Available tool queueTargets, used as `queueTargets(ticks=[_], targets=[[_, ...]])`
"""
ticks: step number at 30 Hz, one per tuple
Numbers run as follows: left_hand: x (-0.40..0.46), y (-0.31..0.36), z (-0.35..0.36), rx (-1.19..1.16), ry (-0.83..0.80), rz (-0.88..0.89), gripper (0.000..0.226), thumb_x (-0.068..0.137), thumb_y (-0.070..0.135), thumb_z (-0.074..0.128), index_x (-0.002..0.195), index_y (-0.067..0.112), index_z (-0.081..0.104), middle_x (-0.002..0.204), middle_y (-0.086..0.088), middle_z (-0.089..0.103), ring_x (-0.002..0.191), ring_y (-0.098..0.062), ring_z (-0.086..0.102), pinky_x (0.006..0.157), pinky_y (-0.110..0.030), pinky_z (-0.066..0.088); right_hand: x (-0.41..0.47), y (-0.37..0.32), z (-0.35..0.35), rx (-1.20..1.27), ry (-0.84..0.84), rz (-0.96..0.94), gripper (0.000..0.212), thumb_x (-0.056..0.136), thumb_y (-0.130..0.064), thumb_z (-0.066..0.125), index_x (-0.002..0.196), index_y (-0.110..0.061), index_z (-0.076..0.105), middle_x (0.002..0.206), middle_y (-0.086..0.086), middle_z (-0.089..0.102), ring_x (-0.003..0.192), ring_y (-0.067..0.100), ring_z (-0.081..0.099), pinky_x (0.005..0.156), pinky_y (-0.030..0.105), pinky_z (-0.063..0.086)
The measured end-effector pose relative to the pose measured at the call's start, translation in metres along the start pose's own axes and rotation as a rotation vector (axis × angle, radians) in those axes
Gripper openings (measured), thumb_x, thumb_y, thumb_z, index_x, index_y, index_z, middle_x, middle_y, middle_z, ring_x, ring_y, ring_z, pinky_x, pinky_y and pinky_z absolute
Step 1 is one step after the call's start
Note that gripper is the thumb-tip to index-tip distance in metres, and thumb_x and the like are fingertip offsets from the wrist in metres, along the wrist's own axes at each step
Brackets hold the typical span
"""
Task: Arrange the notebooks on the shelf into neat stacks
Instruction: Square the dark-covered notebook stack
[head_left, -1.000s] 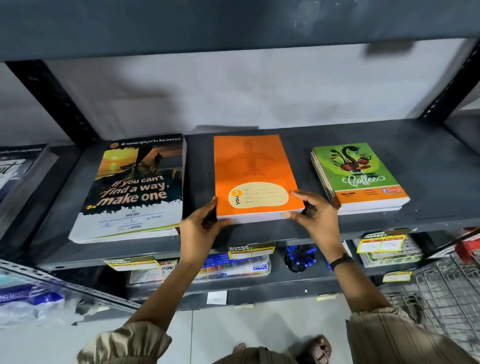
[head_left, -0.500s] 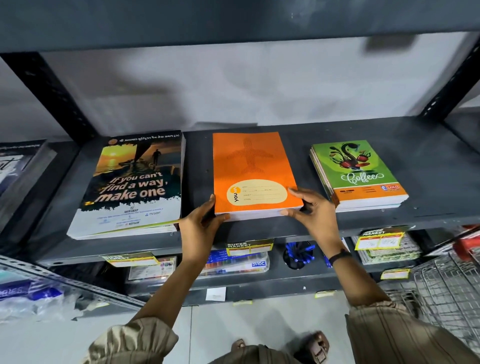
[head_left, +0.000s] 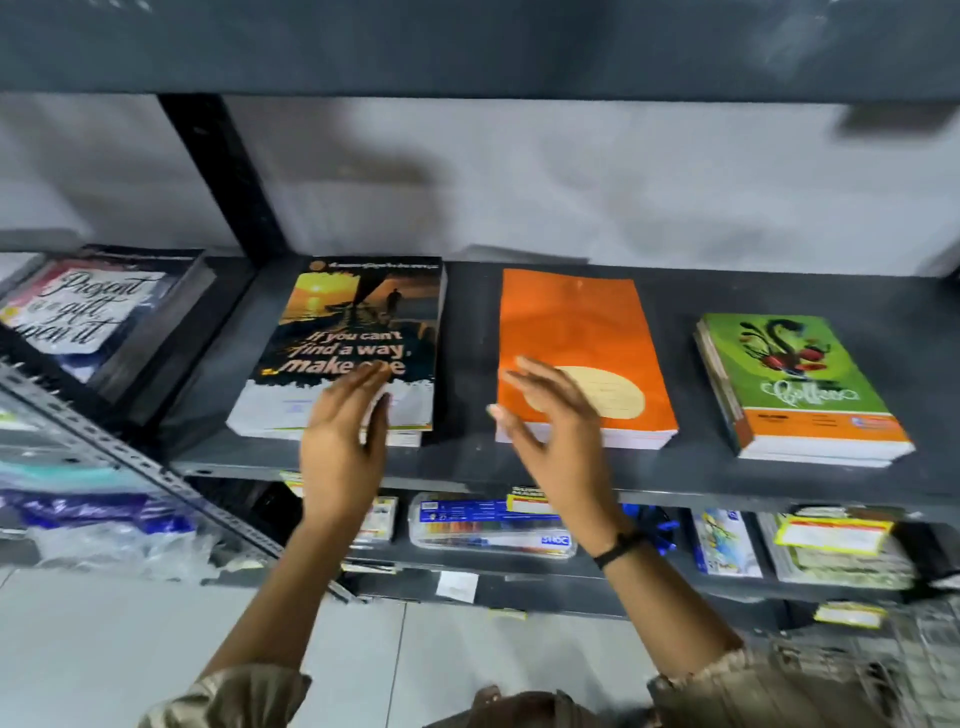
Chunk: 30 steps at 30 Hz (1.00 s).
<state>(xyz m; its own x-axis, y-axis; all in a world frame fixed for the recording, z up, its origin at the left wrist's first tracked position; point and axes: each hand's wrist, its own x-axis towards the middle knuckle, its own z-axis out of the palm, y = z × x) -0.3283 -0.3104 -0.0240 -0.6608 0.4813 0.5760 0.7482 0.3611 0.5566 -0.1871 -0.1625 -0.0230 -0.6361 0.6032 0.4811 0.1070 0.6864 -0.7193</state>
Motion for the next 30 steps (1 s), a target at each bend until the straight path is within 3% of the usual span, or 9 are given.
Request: queueTargets(ticks=[3, 6, 12, 15, 18, 19, 23, 27, 30], targets=[[0.011, -0.055, -0.032, 0.215, -0.056, -0.075, 0.026, 0.084, 0.014, 0.063, 0.109, 0.005, 0.065, 0.119, -0.018, 0.064, 0.116, -0.036, 0.053, 0.101, -0.039, 0.037, 0.016, -0.024, 0.046, -0.024, -0.355, 0.093, 0.052, 0.085, -0.028, 0.067, 0.132, -0.014, 0.053, 0.145, 0.012, 0.046, 0.135, 0.022, 0.042, 0.112, 0.032, 0.033], [0.017, -0.099, -0.051, 0.191, -0.222, -0.289, 0.055, 0.074, 0.017, 0.075, 0.123, 0.004, 0.055, 0.136, -0.024, 0.049, 0.125, -0.040, 0.044, 0.103, -0.048, 0.038, 0.025, -0.030, 0.080, -0.075, -0.498, 0.267, 0.068, 0.082, -0.031, 0.069, 0.141, -0.013, 0.040, 0.150, 0.016, 0.036, 0.140, 0.025, 0.033, 0.110, 0.028, 0.029], [0.018, -0.139, -0.059, -0.016, -0.234, -0.332, 0.056, 0.067, 0.006, 0.078, 0.119, -0.001, 0.059, 0.135, -0.020, 0.051, 0.122, -0.023, 0.050, 0.098, -0.028, 0.045, 0.018, -0.031, 0.110, -0.127, -0.435, 0.309, 0.069, 0.079, -0.029, 0.073, 0.139, -0.009, 0.043, 0.139, 0.015, 0.051, 0.126, 0.027, 0.050, 0.102, 0.031, 0.040], [0.022, -0.148, -0.062, -0.127, -0.223, -0.403, 0.054, 0.068, 0.002, 0.076, 0.119, -0.002, 0.058, 0.136, -0.019, 0.051, 0.126, -0.026, 0.048, 0.098, -0.026, 0.044, 0.016, -0.034, 0.113, -0.178, -0.383, 0.254, 0.062, 0.077, -0.027, 0.075, 0.131, -0.010, 0.052, 0.127, 0.014, 0.061, 0.111, 0.029, 0.061, 0.092, 0.037, 0.049], [0.025, -0.153, -0.062, -0.115, -0.230, -0.388, 0.053, 0.067, -0.001, 0.076, 0.117, -0.005, 0.059, 0.133, -0.021, 0.053, 0.125, -0.028, 0.049, 0.089, 0.002, 0.040, 0.018, -0.034, 0.112, -0.218, -0.365, 0.225, 0.058, 0.073, -0.029, 0.078, 0.126, -0.012, 0.057, 0.120, 0.013, 0.066, 0.106, 0.029, 0.064, 0.088, 0.039, 0.055], [0.025, -0.152, -0.062, -0.115, -0.228, -0.385, 0.054, 0.066, -0.002, 0.076, 0.117, -0.006, 0.059, 0.133, -0.021, 0.053, 0.125, -0.028, 0.049, 0.089, 0.002, 0.040, 0.018, -0.033, 0.112, -0.228, -0.371, 0.213, 0.059, 0.073, -0.030, 0.078, 0.126, -0.013, 0.057, 0.121, 0.012, 0.066, 0.107, 0.029, 0.064, 0.089, 0.040, 0.055], [0.025, -0.146, -0.063, -0.151, -0.218, -0.409, 0.054, 0.065, -0.005, 0.075, 0.117, -0.007, 0.058, 0.132, -0.022, 0.053, 0.123, -0.029, 0.051, 0.102, -0.035, 0.043, 0.019, -0.031, 0.109, -0.233, -0.378, 0.206, 0.064, 0.073, -0.032, 0.077, 0.131, -0.014, 0.054, 0.129, 0.010, 0.063, 0.111, 0.026, 0.063, 0.096, 0.036, 0.052], [0.029, -0.142, -0.064, -0.120, -0.213, -0.391, 0.054, 0.063, -0.006, 0.076, 0.114, -0.008, 0.060, 0.129, -0.022, 0.056, 0.119, -0.026, 0.054, 0.094, -0.010, 0.041, 0.017, -0.032, 0.110, -0.243, -0.358, 0.198, 0.062, 0.075, -0.029, 0.076, 0.130, -0.013, 0.055, 0.128, 0.010, 0.064, 0.107, 0.026, 0.065, 0.095, 0.036, 0.053], [0.032, -0.143, -0.065, -0.151, -0.231, -0.417, 0.054, 0.064, -0.006, 0.076, 0.115, -0.006, 0.060, 0.131, -0.020, 0.056, 0.118, -0.025, 0.054, 0.101, -0.027, 0.041, 0.015, -0.032, 0.111, -0.251, -0.344, 0.187, 0.058, 0.077, -0.027, 0.074, 0.129, -0.011, 0.055, 0.126, 0.011, 0.065, 0.105, 0.026, 0.066, 0.094, 0.037, 0.053]])
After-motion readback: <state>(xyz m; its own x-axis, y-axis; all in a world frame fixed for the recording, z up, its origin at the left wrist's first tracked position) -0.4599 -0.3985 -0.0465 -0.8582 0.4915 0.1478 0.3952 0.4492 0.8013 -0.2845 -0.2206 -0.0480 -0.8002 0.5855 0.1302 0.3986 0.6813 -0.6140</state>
